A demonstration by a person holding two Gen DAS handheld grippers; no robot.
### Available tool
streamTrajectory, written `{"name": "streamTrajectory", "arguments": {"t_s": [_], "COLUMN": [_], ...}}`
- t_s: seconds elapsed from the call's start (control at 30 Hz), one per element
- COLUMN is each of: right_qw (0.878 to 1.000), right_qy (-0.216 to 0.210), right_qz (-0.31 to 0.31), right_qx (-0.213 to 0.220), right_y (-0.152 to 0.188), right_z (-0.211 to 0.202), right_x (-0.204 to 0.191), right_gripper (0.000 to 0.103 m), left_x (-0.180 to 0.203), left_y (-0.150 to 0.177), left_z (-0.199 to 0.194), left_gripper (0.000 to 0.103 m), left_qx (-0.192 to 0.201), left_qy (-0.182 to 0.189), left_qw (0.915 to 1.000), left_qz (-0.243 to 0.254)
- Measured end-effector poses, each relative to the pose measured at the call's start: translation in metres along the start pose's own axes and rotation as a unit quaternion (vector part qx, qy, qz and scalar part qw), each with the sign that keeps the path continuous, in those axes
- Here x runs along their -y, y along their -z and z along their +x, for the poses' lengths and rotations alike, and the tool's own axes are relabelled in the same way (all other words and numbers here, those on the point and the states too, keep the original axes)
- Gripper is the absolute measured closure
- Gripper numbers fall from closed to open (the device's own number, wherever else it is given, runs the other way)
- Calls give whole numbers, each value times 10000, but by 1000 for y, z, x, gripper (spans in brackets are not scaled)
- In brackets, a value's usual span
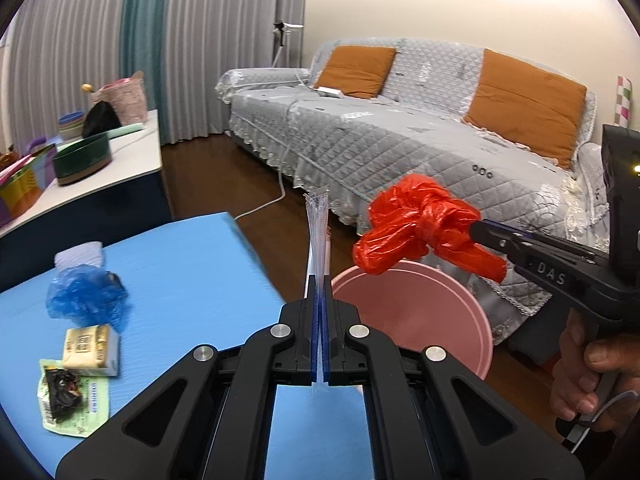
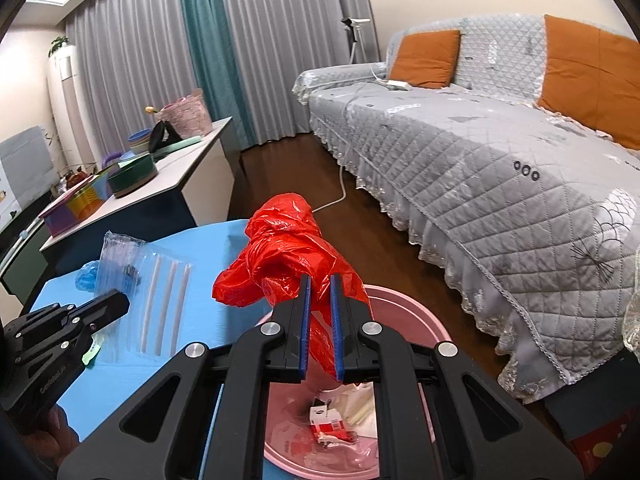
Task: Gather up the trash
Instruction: 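Carry the clear straws with the left tool while the right tool carries the red bag over the bin, then open both tools to drop the straws and red bag into the pink bin, then grasp the black plastic bag with the left tool while the right tool grasps the blue plastic bag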
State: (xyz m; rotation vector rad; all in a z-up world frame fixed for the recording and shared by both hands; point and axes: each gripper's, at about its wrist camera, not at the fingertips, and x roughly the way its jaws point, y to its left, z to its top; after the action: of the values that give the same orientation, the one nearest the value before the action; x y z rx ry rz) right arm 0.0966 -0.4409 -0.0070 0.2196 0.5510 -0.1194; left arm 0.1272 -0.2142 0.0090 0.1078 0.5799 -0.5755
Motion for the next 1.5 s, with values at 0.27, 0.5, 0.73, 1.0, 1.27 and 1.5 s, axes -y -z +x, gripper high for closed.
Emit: {"name": "streamTrajectory", "arguments": {"t_s": [0.27,0.5,0.73,1.0,1.27,1.5], "right_qw": [9999,9995,9981,9979,9982,9977], "right_qy": [129,265,441,366,89,-190], "right_qz": [57,141,437,464,456,456], "right_qx": [-4,-44,36,248,374,463], "right_y": [2,0,-5,-17,-30,-38], "right_z": [-1,2,-2,-13,-15,-16], "right_x": [14,17,28,21,-4,-35], "right_gripper": [93,81,55,55,55,55], "left_x": [21,31,31,26,32,25], "left_y": [-5,-13,-16,-49,-82,-110], "left_z": [7,17,14,-28,-76,-118], "left_gripper": [102,96,92,92,92,92], "left_qx": [-14,-150,-122,147,454,662], "left_qy": [212,504,476,541,617,432], "left_qw": [9998,9986,9988,9972,9942,9937], "left_qz": [47,-28,-81,-494,-762,-797]}}
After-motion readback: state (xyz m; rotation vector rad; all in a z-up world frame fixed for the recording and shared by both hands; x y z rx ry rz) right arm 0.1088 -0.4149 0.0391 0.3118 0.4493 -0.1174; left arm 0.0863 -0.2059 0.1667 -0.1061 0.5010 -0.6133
